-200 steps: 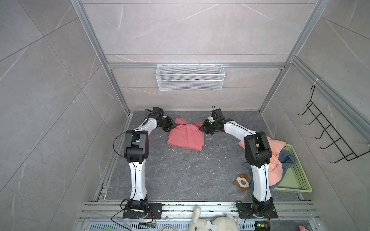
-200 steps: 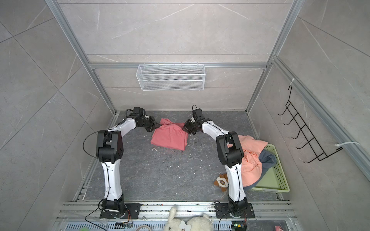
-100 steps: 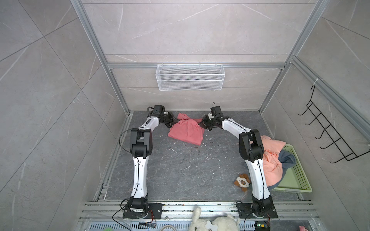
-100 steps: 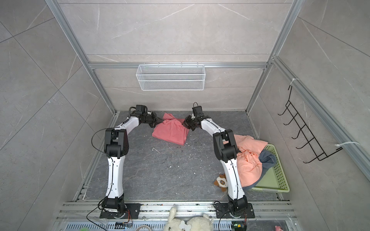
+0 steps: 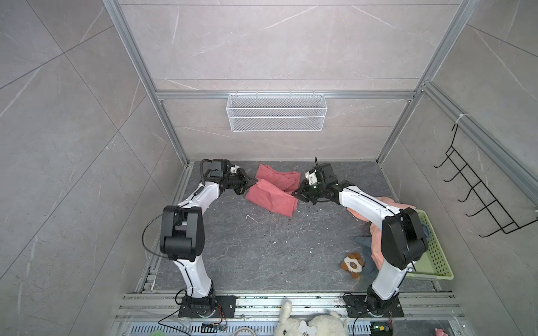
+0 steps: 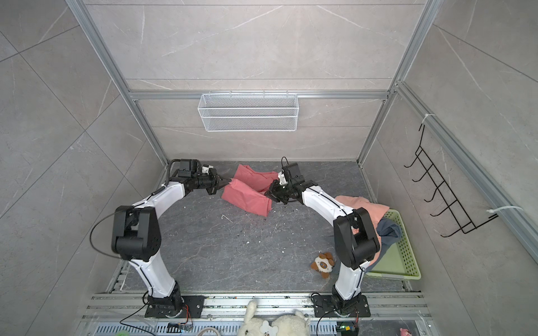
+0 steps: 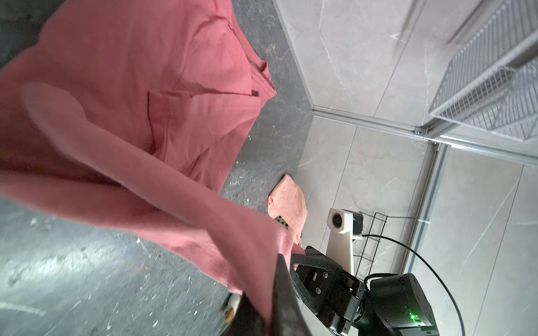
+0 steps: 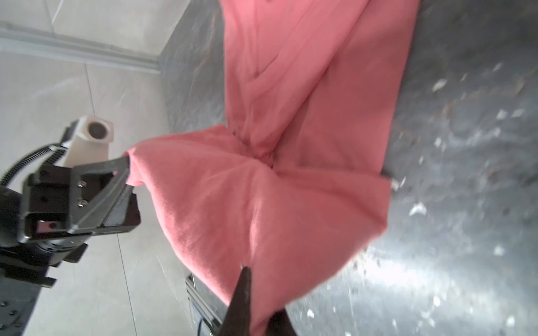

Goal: Fold and stack the t-shirts

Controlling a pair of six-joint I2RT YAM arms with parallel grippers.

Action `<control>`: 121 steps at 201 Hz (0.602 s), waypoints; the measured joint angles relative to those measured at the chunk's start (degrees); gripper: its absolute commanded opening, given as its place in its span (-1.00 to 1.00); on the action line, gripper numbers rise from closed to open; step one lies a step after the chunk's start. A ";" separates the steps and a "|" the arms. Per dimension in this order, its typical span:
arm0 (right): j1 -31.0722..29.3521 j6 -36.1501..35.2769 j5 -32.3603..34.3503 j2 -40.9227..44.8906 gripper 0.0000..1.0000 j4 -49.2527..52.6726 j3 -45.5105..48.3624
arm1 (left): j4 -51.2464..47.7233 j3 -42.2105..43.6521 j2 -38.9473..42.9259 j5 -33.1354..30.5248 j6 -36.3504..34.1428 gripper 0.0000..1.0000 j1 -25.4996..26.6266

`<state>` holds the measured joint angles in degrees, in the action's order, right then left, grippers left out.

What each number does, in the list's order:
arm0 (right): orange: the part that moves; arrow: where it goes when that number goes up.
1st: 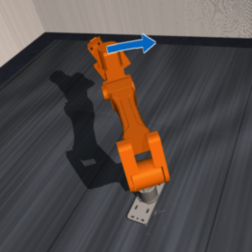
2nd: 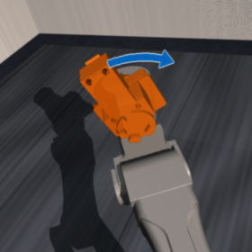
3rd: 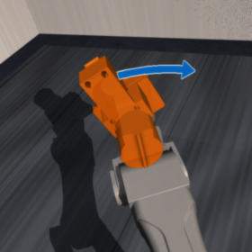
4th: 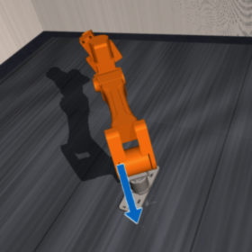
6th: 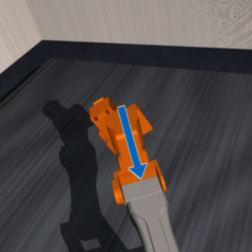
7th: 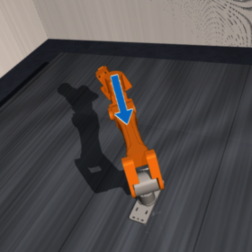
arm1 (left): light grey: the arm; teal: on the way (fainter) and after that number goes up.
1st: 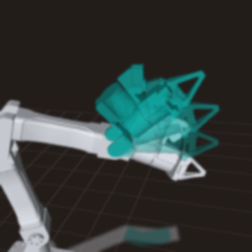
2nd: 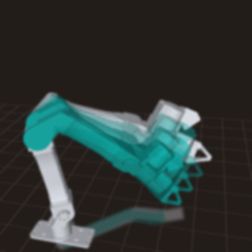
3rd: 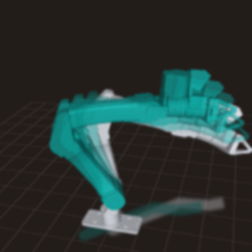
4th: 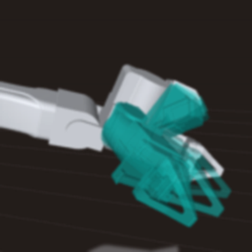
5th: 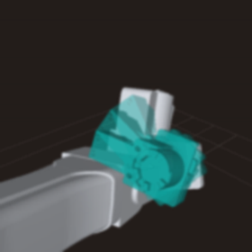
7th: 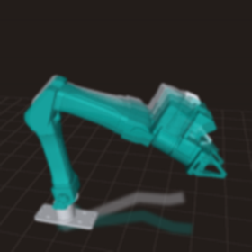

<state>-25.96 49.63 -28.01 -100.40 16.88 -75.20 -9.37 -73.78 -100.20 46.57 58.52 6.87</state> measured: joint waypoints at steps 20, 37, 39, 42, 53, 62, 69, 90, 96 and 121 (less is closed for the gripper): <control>-2.43 -0.81 0.81 4.52 -0.80 0.39 6.27 | -0.74 8.02 8.02 -1.14 -0.42 -1.00 0.59; -4.11 -1.09 1.86 7.50 -0.80 1.68 11.13 | -1.90 14.51 13.40 -3.06 -0.44 -1.00 2.16; -4.31 -1.22 1.92 7.87 -0.80 1.86 11.72 | -2.19 15.26 14.01 -3.21 -0.44 -1.00 2.45; -4.59 -1.27 2.25 8.55 -0.80 2.25 12.63 | -2.40 16.17 14.82 -3.48 -0.42 -1.00 2.89; -5.42 -1.44 2.93 10.82 -0.79 3.54 15.37 | -3.45 19.85 17.84 -4.98 -0.39 -1.00 4.52; -6.05 -1.46 3.48 13.16 -0.79 4.52 17.59 | -4.31 22.73 20.68 -6.12 -0.09 -1.00 5.77; -6.43 -1.46 3.78 14.93 -0.79 5.25 19.04 | -5.25 25.07 23.19 -6.95 0.28 -1.00 6.82; -7.61 -1.44 4.35 20.65 -0.79 7.30 22.95 | -8.24 31.26 31.91 -9.38 1.55 -1.00 8.68; -8.04 -1.42 4.48 22.38 -0.79 7.87 24.00 | -9.53 32.70 34.67 -10.03 2.05 -1.00 8.92; -10.40 -0.79 4.66 28.55 -0.79 10.23 27.39 | -13.92 37.86 46.27 -12.07 4.59 -1.00 9.55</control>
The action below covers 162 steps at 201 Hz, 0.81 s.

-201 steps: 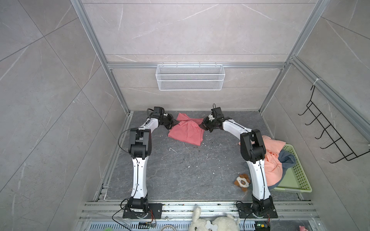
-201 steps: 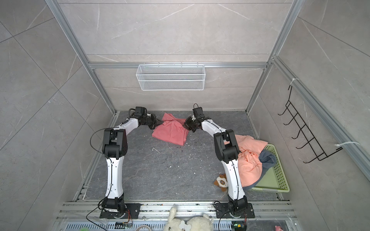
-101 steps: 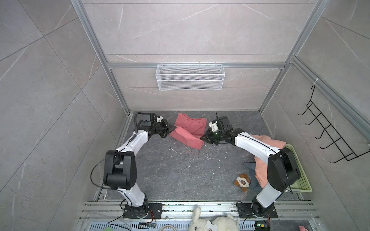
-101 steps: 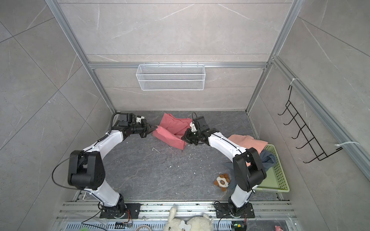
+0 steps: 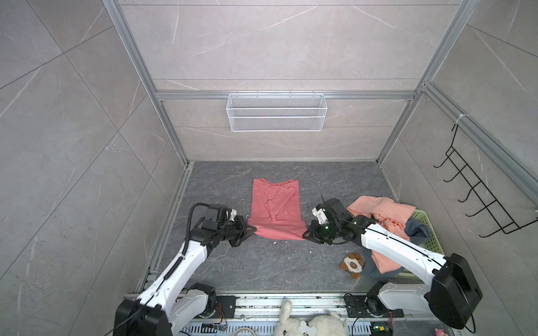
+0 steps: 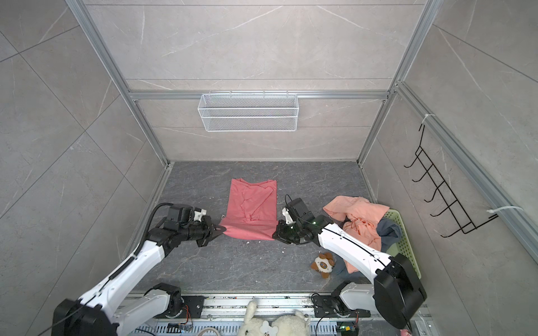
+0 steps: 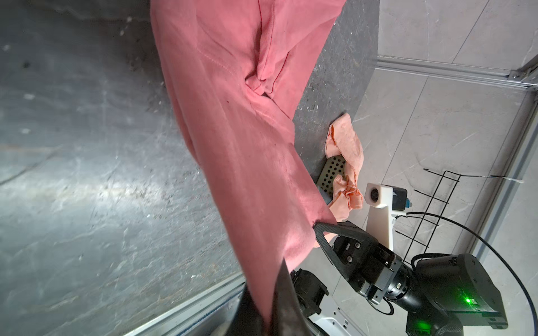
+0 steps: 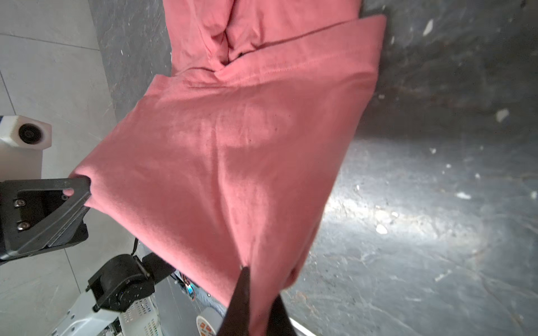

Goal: Fold and stack the t-shirts

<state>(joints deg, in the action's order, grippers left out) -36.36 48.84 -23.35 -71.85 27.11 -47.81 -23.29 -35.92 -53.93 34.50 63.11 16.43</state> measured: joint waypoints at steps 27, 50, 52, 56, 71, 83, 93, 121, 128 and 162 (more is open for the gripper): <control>-2.19 1.31 0.02 5.97 -0.78 3.10 1.22 | -6.01 1.66 9.18 -1.44 1.68 -1.00 0.72; -2.43 1.66 0.50 8.20 -0.77 4.68 -0.28 | -9.31 0.13 10.86 -2.14 1.81 -1.00 0.74; -2.43 1.70 0.61 8.17 -0.77 4.74 -0.55 | -9.55 -0.09 10.75 -2.21 1.79 -1.00 0.74; -2.43 1.73 0.76 8.07 -0.77 4.83 -1.07 | -10.05 -0.81 10.38 -2.45 1.75 -1.00 0.74; -2.43 1.70 1.64 6.69 -0.77 4.90 -3.76 | -11.04 -3.98 7.85 -2.91 1.07 -1.00 0.74; -2.40 1.66 2.71 4.59 -0.78 4.85 -6.64 | -10.93 -7.15 4.79 -3.10 0.28 -1.00 0.72; -2.40 1.46 3.96 2.05 -0.77 5.07 -9.68 | -10.82 -9.55 1.88 -3.19 -0.72 -1.00 0.68; -1.66 0.13 6.05 -6.99 -0.75 5.03 -19.17 | -8.94 -17.51 -8.68 -2.89 -3.96 -1.00 0.55; -1.03 -0.11 6.01 -9.42 -0.76 4.50 -21.11 | -8.02 -19.30 -11.69 -2.71 -4.85 -1.00 0.39; 4.92 -0.46 4.33 -22.45 -0.76 -0.48 -27.04 | -3.69 -28.15 -29.38 -0.07 -9.38 -1.00 -2.40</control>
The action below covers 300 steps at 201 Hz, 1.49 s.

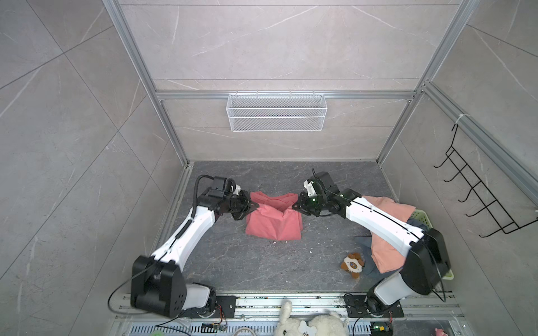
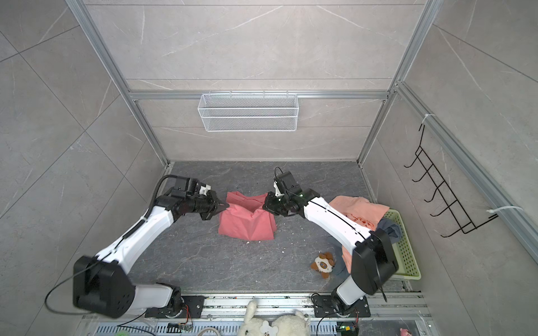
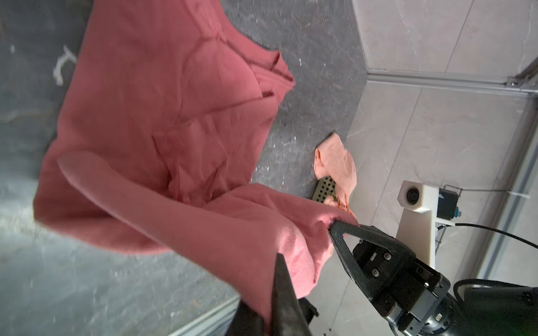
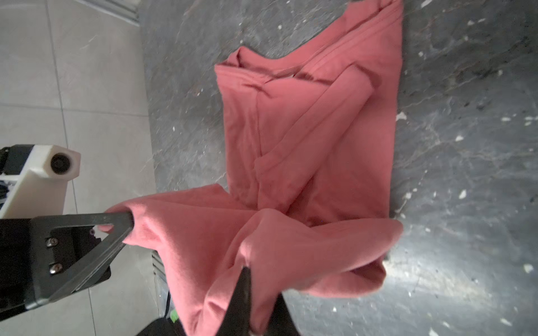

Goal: Fold and stack the t-shirts

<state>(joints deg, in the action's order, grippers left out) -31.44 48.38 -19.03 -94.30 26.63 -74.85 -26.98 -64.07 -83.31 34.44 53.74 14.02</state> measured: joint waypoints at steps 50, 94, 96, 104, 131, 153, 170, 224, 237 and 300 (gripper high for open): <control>7.72 1.62 -4.81 -22.14 -0.66 -5.92 -13.81 | 4.90 -16.85 -29.29 5.77 -1.68 -0.96 -5.68; 9.73 4.57 -7.45 -36.57 -0.39 -7.19 -27.41 | 7.61 -28.98 -43.01 9.05 0.66 -0.28 -7.45; 9.75 4.81 -7.45 -36.76 -0.36 -7.19 -27.65 | 7.74 -29.44 -43.41 9.20 0.90 -0.25 -7.54; 9.92 5.51 -7.45 -37.81 -0.21 -7.17 -28.83 | 8.15 -30.91 -44.59 9.60 1.44 -0.21 -7.72; 10.73 6.34 -7.65 -38.60 0.10 -7.50 -29.68 | 9.62 -32.85 -45.68 10.78 3.19 -0.02 -8.61; 11.61 5.25 -7.72 -38.45 0.12 -8.85 -29.68 | 11.67 -32.76 -45.66 11.04 4.44 0.12 -9.38; 12.04 3.10 -6.86 -37.48 0.11 -8.35 -29.53 | 12.11 -32.35 -45.03 10.60 4.22 0.23 -10.19; 8.50 -1.99 -5.20 -25.70 0.04 -7.34 -22.53 | 3.13 -30.62 -34.56 7.13 -5.42 0.41 -8.52; 6.67 -2.38 -5.27 -25.22 0.02 -7.43 -22.53 | 1.42 -30.58 -32.70 7.15 -7.91 0.42 -6.43; 2.89 -2.34 -6.58 -33.86 -0.27 -5.07 -28.50 | -2.34 -31.04 -37.79 10.16 -12.02 0.42 0.70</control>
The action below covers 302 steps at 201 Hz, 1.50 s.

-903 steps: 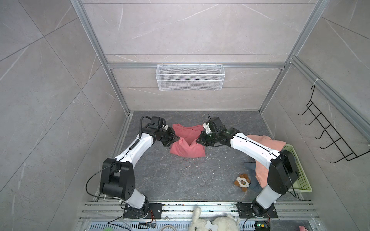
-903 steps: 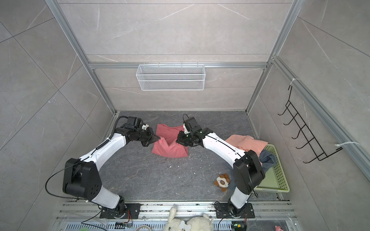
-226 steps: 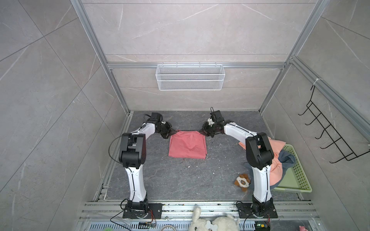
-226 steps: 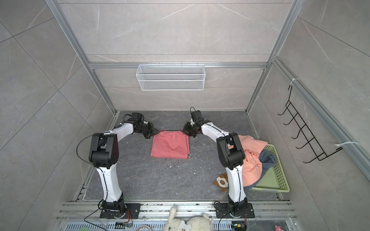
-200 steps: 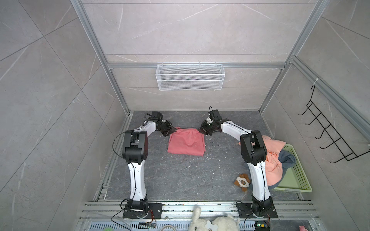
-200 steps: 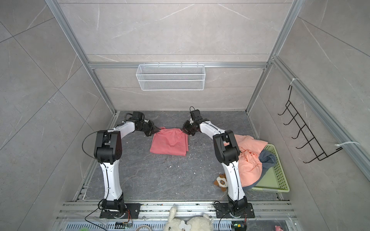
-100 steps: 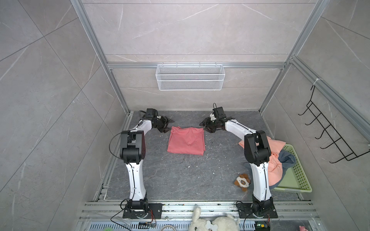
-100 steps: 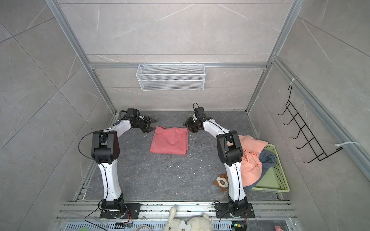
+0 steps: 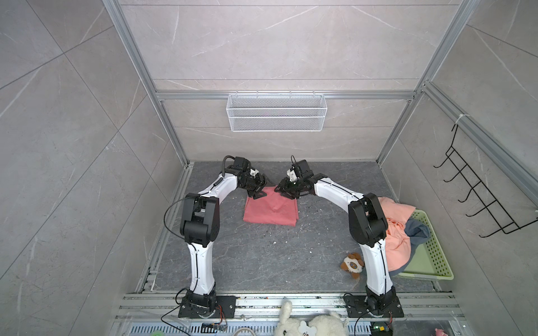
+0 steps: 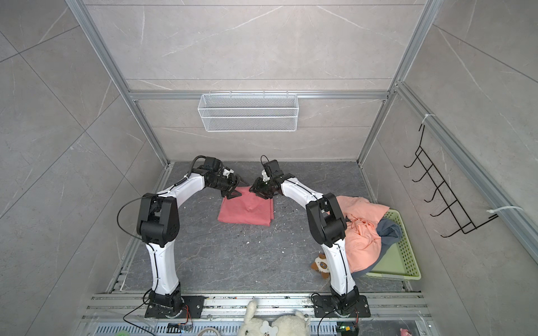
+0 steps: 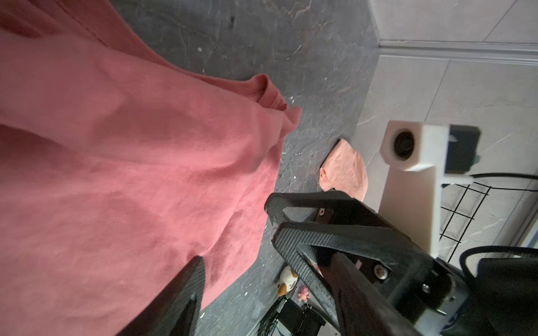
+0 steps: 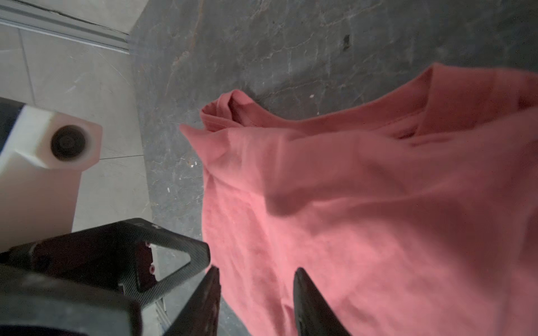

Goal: Fold and stack the t-shirts

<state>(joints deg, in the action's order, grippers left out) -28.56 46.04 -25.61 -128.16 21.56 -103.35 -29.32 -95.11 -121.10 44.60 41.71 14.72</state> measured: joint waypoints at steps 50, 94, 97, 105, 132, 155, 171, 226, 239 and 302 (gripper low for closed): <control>0.94 -1.29 1.42 -11.93 -0.40 6.25 -16.02 | -0.66 -9.57 -12.85 2.80 0.26 0.42 -2.60; 2.36 -2.29 4.68 -16.76 -0.41 12.61 -23.37 | 3.56 -16.13 -19.67 6.84 5.27 0.42 -5.55; 2.56 -2.38 4.85 -17.03 -0.41 12.85 -23.65 | 3.91 -16.52 -20.02 7.04 5.53 0.42 -5.75; 2.99 -2.40 5.07 -17.84 -0.40 13.42 -24.26 | 4.61 -17.88 -21.09 7.58 6.54 0.42 -6.14; 4.37 -2.60 4.87 -19.08 -0.40 13.86 -25.18 | 6.88 -20.09 -23.37 9.55 9.05 0.42 -7.21; 5.27 -2.84 4.81 -19.19 -0.39 14.05 -25.22 | 8.55 -19.67 -23.39 9.97 10.88 0.42 -7.74; 5.77 -3.08 4.63 -19.19 -0.39 14.10 -25.24 | 12.22 -17.97 -23.32 11.28 13.25 0.42 -8.37; 6.38 -4.26 4.98 -16.04 -0.31 14.16 -21.05 | 21.77 -7.91 -16.41 11.28 18.25 0.43 -11.85; 6.54 -4.26 5.22 -13.03 -0.27 13.57 -16.59 | 20.24 -6.29 -12.85 10.05 16.50 0.43 -12.46; 4.42 -2.75 5.81 -2.54 -0.02 8.57 -6.19 | 8.02 4.15 8.44 0.76 1.55 0.44 -8.46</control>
<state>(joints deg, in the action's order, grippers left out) -24.14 43.29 -19.79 -130.69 30.13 -109.54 -21.30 -90.96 -112.66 45.36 43.27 6.26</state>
